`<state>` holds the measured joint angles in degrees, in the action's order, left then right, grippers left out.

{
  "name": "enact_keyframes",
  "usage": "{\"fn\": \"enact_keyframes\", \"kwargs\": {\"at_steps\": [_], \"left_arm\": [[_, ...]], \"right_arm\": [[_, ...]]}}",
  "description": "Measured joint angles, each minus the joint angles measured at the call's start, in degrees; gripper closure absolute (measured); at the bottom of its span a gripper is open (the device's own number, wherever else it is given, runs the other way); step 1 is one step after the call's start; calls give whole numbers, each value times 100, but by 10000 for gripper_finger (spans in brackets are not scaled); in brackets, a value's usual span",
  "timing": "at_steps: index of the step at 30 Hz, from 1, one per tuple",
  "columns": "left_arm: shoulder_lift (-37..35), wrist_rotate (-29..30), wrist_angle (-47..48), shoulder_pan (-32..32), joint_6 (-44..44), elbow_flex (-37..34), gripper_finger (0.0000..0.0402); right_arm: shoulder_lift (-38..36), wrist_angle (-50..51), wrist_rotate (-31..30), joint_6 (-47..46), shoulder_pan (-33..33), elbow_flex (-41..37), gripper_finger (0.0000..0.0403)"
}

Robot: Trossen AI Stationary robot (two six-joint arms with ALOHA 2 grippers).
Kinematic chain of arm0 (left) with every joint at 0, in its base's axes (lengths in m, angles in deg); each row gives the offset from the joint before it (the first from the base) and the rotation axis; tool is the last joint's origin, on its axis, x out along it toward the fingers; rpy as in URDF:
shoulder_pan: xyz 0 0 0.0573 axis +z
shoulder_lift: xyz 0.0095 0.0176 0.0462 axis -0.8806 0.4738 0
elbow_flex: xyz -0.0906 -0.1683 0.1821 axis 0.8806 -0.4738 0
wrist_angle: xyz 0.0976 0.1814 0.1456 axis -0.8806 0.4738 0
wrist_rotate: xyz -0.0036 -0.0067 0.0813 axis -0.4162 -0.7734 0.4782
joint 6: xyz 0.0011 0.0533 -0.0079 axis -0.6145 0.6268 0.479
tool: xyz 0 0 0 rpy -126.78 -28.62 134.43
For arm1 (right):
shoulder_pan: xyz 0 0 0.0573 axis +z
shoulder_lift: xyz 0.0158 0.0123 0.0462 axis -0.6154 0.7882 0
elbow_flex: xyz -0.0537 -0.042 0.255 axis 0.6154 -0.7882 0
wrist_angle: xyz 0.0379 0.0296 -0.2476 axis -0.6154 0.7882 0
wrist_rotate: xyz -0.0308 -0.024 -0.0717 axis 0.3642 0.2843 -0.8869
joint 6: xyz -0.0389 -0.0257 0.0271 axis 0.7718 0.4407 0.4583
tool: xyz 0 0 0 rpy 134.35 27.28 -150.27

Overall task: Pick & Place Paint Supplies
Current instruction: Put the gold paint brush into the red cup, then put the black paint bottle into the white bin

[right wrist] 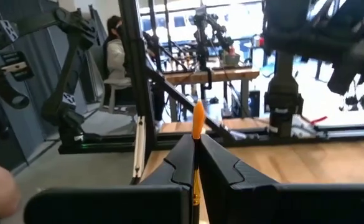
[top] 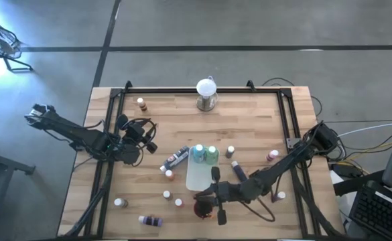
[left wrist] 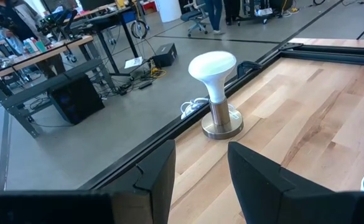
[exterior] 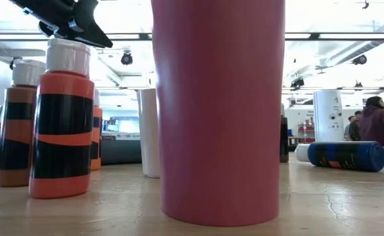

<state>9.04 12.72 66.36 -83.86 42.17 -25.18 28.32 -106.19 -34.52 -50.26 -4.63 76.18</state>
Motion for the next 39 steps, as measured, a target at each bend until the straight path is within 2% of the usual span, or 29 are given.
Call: {"fn": "enact_keyframes", "kwargs": {"at_steps": [14, 23, 33, 39], "left_arm": [[0, 0, 0, 1, -1, 0, 248], [0, 0, 0, -1, -1, 0, 248], [0, 0, 0, 1, 1, 0, 248], [0, 0, 1, 1, 0, 0, 248]], "right_arm": [[367, 226, -3, -780, -1, -40, 394], [376, 805, -449, -1403, 38, -63, 390], [376, 817, -447, -1366, 81, -22, 358], [376, 819, -413, -1017, 148, 165, 321]]}}
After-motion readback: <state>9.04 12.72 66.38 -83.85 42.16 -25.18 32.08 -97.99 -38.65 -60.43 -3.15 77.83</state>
